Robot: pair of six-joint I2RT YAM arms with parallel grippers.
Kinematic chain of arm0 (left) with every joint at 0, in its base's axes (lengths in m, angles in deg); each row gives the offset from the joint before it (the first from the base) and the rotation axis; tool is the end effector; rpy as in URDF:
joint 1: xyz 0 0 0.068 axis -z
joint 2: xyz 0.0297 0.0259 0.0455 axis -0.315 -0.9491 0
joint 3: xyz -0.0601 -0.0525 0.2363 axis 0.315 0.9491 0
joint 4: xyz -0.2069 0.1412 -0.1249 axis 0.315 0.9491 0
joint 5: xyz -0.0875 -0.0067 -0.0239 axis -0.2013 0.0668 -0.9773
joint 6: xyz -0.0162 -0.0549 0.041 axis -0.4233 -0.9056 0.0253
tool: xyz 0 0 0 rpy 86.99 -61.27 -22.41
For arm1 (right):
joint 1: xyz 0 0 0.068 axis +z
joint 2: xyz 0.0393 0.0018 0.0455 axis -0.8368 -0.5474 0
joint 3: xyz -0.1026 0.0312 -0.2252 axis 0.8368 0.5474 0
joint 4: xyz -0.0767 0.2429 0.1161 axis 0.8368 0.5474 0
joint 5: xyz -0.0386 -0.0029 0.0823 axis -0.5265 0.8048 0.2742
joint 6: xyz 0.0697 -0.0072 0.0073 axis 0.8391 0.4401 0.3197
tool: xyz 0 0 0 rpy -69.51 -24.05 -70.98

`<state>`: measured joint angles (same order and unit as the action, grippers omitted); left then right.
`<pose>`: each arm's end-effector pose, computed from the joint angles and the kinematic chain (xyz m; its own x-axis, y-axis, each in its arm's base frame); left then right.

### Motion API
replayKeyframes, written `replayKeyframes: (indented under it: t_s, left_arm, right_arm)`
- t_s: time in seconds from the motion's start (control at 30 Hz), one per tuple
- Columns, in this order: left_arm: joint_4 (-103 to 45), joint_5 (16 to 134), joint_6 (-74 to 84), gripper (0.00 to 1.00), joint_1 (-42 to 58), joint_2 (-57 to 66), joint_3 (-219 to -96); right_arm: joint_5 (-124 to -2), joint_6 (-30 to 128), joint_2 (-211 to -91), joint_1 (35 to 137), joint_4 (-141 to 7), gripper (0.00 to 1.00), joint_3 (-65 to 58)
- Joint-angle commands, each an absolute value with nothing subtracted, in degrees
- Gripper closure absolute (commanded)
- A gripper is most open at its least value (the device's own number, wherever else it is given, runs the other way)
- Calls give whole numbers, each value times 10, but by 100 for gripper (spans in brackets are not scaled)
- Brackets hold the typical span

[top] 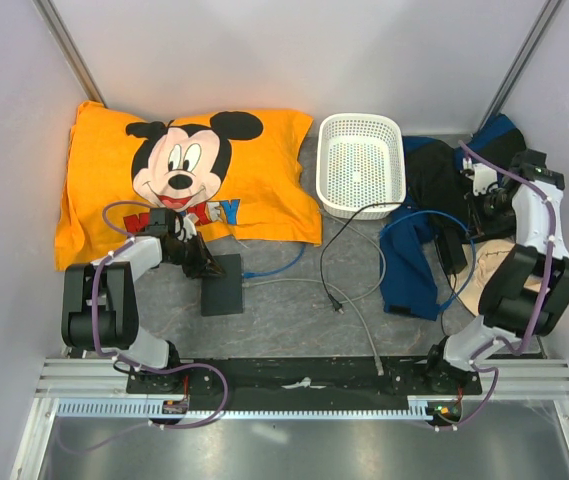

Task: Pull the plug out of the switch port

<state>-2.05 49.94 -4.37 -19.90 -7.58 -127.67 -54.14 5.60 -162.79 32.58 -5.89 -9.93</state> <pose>0.2822 -0.0239 0.0924 -0.9366 -0.3238 -0.1341 -0.1823 0.7769 -0.6026 0.3179 -0.1252 0.2380 -0.8886 -0.2285 -0.3978 -0.2660 0.9631 0.0411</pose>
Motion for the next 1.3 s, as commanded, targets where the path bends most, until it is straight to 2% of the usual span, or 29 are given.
replayKeyframes:
  t_s: [0.0, 0.03, 0.1, 0.13, 0.17, 0.23, 0.3, 0.5, 0.53, 0.77, 0.83, 0.93, 1.07, 1.27]
  left_arm:
    - [-36, 613, 1, 96, -195, -107, -1255]
    - [-35, 614, 1, 96, -196, -105, -1255]
    - [-35, 614, 1, 96, -196, -100, -1255]
    - [-34, 614, 1, 96, -196, -98, -1254]
    - [-34, 615, 1, 96, -196, -95, -1253]
    - [-36, 616, 1, 96, -196, -92, -1252]
    - [-38, 615, 0, 95, -196, -89, -1250]
    - [-39, 616, -2, 95, -196, -90, -1248]
    - [-40, 615, -2, 95, -196, -90, -1246]
    - [-41, 614, -2, 95, -196, -76, -1244]
    - [-40, 614, -2, 95, -196, -67, -1241]
    - [-42, 611, -2, 96, -196, -62, -1237]
    - [-45, 609, -2, 95, -197, -50, -1232]
    - [-47, 608, -9, 95, -204, -32, -1219]
  right_arm:
    - [-549, 76, -1683, 342, -99, 92, -136]
    - [-552, 91, -1688, 346, -105, 74, -139]
    - [-564, 112, -1691, 347, -129, 59, -142]
    - [-563, 133, -1685, 347, -138, 46, -144]
    - [-553, 142, -1679, 348, -154, 41, -157]
    - [-516, 158, -1651, 363, -173, 24, -181]
    - [-468, 179, -1627, 387, -195, 22, -203]
    - [-353, 238, -1617, 564, -219, 23, -262]
    - [-316, 255, -1624, 621, -230, 23, -260]
    - [-173, 331, -1758, 791, -268, 24, -295]
    - [-165, 326, -1797, 838, -274, 24, -316]
    - [-155, 318, -1858, 878, -265, 25, -357]
    - [-137, 345, -1955, 903, -270, 31, -402]
    - [-118, 378, -2015, 935, -295, 33, -394]
